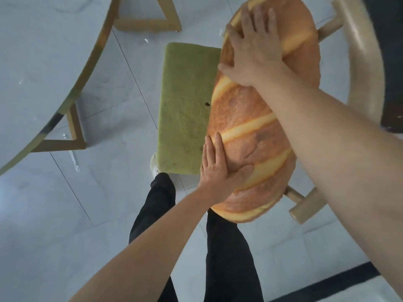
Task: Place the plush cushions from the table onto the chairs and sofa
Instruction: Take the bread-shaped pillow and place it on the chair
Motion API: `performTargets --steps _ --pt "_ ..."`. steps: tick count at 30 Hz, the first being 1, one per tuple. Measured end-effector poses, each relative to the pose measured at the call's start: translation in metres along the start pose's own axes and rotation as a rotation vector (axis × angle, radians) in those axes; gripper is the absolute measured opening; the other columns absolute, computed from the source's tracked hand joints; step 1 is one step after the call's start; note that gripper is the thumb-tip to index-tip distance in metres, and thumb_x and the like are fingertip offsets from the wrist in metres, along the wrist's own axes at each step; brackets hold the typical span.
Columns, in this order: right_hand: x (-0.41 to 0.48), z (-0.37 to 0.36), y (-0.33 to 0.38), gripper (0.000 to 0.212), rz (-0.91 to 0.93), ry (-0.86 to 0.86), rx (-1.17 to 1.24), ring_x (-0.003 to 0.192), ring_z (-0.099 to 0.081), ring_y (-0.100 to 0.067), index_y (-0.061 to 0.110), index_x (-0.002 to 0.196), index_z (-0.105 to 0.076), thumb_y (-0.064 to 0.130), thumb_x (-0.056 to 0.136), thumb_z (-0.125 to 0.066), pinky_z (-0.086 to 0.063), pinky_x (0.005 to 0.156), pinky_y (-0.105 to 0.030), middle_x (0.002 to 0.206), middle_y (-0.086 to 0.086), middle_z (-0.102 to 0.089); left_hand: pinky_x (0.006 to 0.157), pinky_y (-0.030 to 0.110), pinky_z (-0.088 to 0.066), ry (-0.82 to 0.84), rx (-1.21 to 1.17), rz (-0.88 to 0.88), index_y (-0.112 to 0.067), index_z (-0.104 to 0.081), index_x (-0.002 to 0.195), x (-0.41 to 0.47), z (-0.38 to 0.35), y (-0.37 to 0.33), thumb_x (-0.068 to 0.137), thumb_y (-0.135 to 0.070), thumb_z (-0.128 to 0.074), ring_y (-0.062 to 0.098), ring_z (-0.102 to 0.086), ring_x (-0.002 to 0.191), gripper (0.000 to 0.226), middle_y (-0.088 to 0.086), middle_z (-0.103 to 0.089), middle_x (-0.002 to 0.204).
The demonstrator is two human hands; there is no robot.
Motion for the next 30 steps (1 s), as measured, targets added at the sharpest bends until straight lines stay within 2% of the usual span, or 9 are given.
performTargets --steps 4,9,12,16,19,22,24,26,30 --pt "-0.020 -0.006 0.007 0.081 -0.009 -0.025 -0.088 0.159 -0.008 -0.043 0.023 0.161 -0.033 0.072 0.096 -0.029 -0.006 0.127 -0.061 0.171 -0.021 -0.017 0.126 0.052 0.003 0.005 0.004 0.006 -0.039 0.025 0.156 0.007 0.003 0.010 0.087 -0.070 -0.049 0.016 0.022 0.155 0.106 -0.005 0.030 0.167" --pt "-0.105 -0.012 0.015 0.069 -0.009 -0.097 0.088 0.159 -0.007 -0.043 0.019 0.161 -0.032 0.057 0.104 -0.030 -0.006 0.127 -0.062 0.171 -0.024 -0.012 0.124 0.052 0.003 0.024 0.011 -0.005 -0.042 0.022 0.156 0.011 -0.003 0.012 0.090 -0.073 -0.042 0.015 0.023 0.155 0.098 -0.006 0.029 0.167" --pt "-0.152 -0.022 0.019 0.066 -0.065 -0.091 0.132 0.159 -0.006 -0.042 0.021 0.164 -0.025 0.053 0.106 -0.031 -0.005 0.127 -0.061 0.172 -0.022 -0.009 0.127 0.047 0.004 -0.026 0.017 -0.033 -0.042 0.018 0.157 0.006 -0.001 0.021 0.090 -0.076 -0.025 0.014 0.019 0.156 0.087 -0.007 0.022 0.170" --pt "-0.178 -0.029 0.020 0.064 -0.133 -0.139 0.156 0.159 -0.008 -0.042 0.024 0.166 -0.018 0.052 0.109 -0.028 -0.006 0.128 -0.060 0.172 -0.021 -0.010 0.128 0.044 0.004 -0.002 0.031 -0.088 -0.047 0.024 0.149 -0.013 -0.012 0.029 0.106 -0.052 -0.018 0.015 0.023 0.155 0.060 -0.015 0.022 0.165" --pt "-0.180 -0.032 0.023 0.063 -0.174 -0.154 0.164 0.159 -0.008 -0.043 0.024 0.166 -0.016 0.052 0.110 -0.026 -0.007 0.127 -0.060 0.171 -0.023 -0.010 0.128 0.038 0.008 0.017 0.030 -0.116 -0.058 0.020 0.149 -0.026 -0.010 0.030 0.112 -0.032 -0.020 0.018 0.019 0.156 0.060 -0.015 0.015 0.163" --pt "-0.198 -0.035 0.029 0.065 -0.269 -0.200 0.190 0.158 -0.013 -0.045 0.021 0.166 -0.019 0.053 0.110 -0.026 -0.012 0.126 -0.060 0.169 -0.027 -0.015 0.129 0.037 0.001 0.068 -0.046 -0.047 -0.034 0.003 0.162 -0.018 0.004 0.044 0.113 -0.033 -0.022 0.012 0.009 0.158 0.055 -0.013 0.001 0.169" --pt "-0.221 -0.044 0.038 0.067 -0.309 -0.189 0.216 0.157 -0.016 -0.047 0.018 0.165 -0.022 0.054 0.110 -0.031 -0.017 0.125 -0.061 0.168 -0.028 -0.017 0.128 0.036 -0.002 0.074 -0.012 -0.015 -0.031 -0.004 0.163 -0.006 0.020 0.046 0.112 -0.039 -0.022 0.012 0.001 0.158 0.055 -0.008 -0.007 0.171" --pt "-0.247 -0.056 0.051 0.070 -0.335 -0.180 0.211 0.155 -0.021 -0.048 0.017 0.164 -0.027 0.056 0.107 -0.039 -0.022 0.123 -0.062 0.166 -0.029 -0.023 0.125 0.031 -0.004 0.039 0.010 -0.009 -0.033 -0.003 0.162 0.013 0.042 0.034 0.112 -0.041 -0.022 0.012 -0.002 0.158 0.055 -0.007 -0.007 0.172" --pt "-0.285 -0.079 0.077 0.081 -0.340 -0.130 0.177 0.154 -0.023 -0.048 0.016 0.163 -0.030 0.066 0.101 -0.045 -0.025 0.122 -0.063 0.165 -0.029 -0.025 0.128 0.037 0.001 -0.045 -0.018 -0.174 -0.022 -0.002 0.163 0.056 0.069 -0.034 0.112 -0.040 -0.021 0.016 0.005 0.159 0.058 -0.001 -0.003 0.173"
Point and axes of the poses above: each hand's wrist, its own x-axis towards the middle knuckle, its own z-axis out of the back of the hand, y = z × x, the point moved 10 cm from there along x, towards the middle knuckle
